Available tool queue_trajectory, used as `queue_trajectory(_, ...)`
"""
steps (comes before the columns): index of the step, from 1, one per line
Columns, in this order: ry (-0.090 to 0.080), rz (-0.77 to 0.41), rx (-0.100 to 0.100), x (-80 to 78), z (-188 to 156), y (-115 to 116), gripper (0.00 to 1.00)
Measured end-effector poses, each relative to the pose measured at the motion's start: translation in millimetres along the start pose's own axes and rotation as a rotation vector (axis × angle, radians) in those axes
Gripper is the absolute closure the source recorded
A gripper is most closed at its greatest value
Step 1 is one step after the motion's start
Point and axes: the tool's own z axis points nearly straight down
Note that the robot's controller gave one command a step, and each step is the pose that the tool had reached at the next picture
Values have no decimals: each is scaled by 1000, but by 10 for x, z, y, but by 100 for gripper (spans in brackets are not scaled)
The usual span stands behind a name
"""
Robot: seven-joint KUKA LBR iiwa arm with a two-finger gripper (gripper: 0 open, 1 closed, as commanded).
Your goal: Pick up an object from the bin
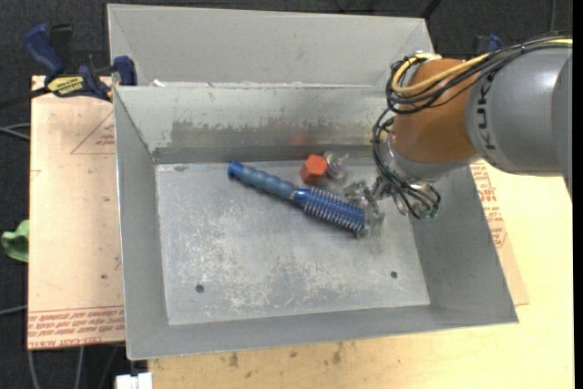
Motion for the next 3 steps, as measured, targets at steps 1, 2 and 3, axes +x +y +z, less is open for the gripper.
queue_trajectory(1, -12, 16, 1, -278, -1530, 649, 100)
queue_trajectory(2, -3, 19, 1, -257, -1479, 631, 0)
queue_trajectory(3, -14, -68, 0, -766, -15, 554, 0)
